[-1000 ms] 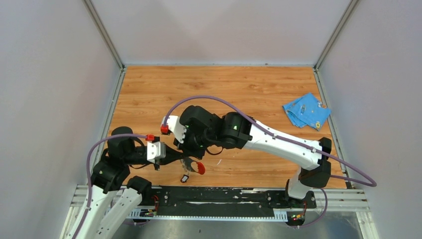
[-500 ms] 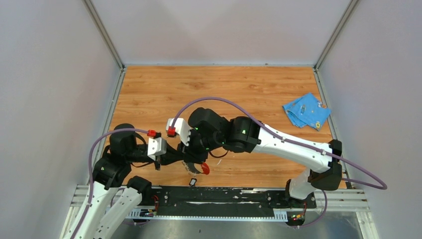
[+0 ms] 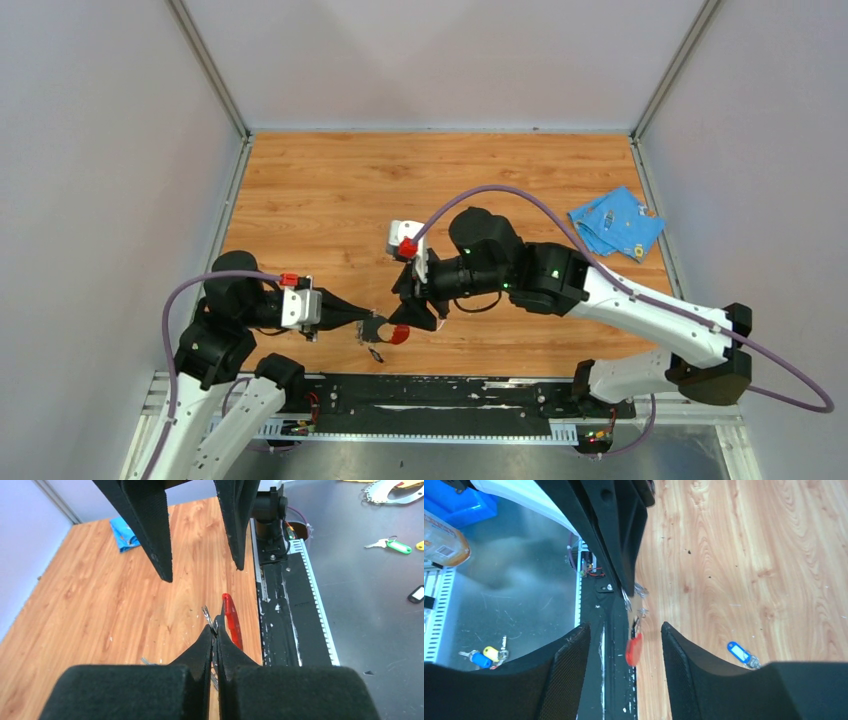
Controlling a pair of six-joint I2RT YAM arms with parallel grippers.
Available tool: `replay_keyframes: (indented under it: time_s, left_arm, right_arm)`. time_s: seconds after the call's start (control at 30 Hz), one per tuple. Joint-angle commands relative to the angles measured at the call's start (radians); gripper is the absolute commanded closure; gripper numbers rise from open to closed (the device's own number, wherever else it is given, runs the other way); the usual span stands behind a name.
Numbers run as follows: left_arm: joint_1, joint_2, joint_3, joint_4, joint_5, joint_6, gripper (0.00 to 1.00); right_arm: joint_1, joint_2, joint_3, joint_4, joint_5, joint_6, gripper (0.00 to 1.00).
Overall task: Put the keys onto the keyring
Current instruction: Adjust the keyring.
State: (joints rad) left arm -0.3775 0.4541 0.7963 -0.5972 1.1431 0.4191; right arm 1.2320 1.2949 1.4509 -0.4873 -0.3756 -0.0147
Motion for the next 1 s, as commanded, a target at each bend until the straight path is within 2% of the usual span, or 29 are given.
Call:
replay_keyframes:
  time_s: [0.0,0.2,0.43,0.5,0.63,0.73,0.77,0.83,0.97]
  left_arm:
    - [-0.001,-0.008,0.040,0.027,0.020,0.038,1.00]
    - [-0.001,0.009,0.074,0.028,0.033,0.042,1.00]
    - [-0.001,0.022,0.082,0.027,0.027,0.044,1.00]
    - [-0.001,0.020,0.084,0.023,0.021,0.041,1.00]
    - [-0.001,0.019,0.090,0.022,-0.003,0.042,1.00]
    - [-0.001,0.024,0.098,0.022,-0.032,0.054,1.00]
    - [-0.001,0.026,0.099,0.021,-0.038,0.056,1.00]
    - [-0.001,0.031,0.098,0.020,-0.036,0.063,1.00]
    - [-0.001,0.039,0.103,-0.007,0.015,0.103,1.00]
  right_arm:
    - [-0.019,-0.092,-0.123,0.090,0.023,0.009,0.40]
    - [-0.019,-0.190,-0.344,0.313,0.010,0.056,0.36]
    - [-0.015,-0.156,-0.388,0.449,0.011,0.065,0.35]
    - [-0.006,-0.147,-0.387,0.476,0.017,0.062,0.42]
    - [0.009,-0.132,-0.383,0.476,0.029,0.053,0.61]
    - [0.024,-0.128,-0.382,0.447,0.049,0.049,0.70]
    - [0.028,-0.130,-0.381,0.444,0.053,0.049,0.70]
    - [0.032,-0.142,-0.378,0.457,0.056,0.046,0.64]
    - [0.031,-0.172,-0.339,0.442,0.109,-0.035,0.45]
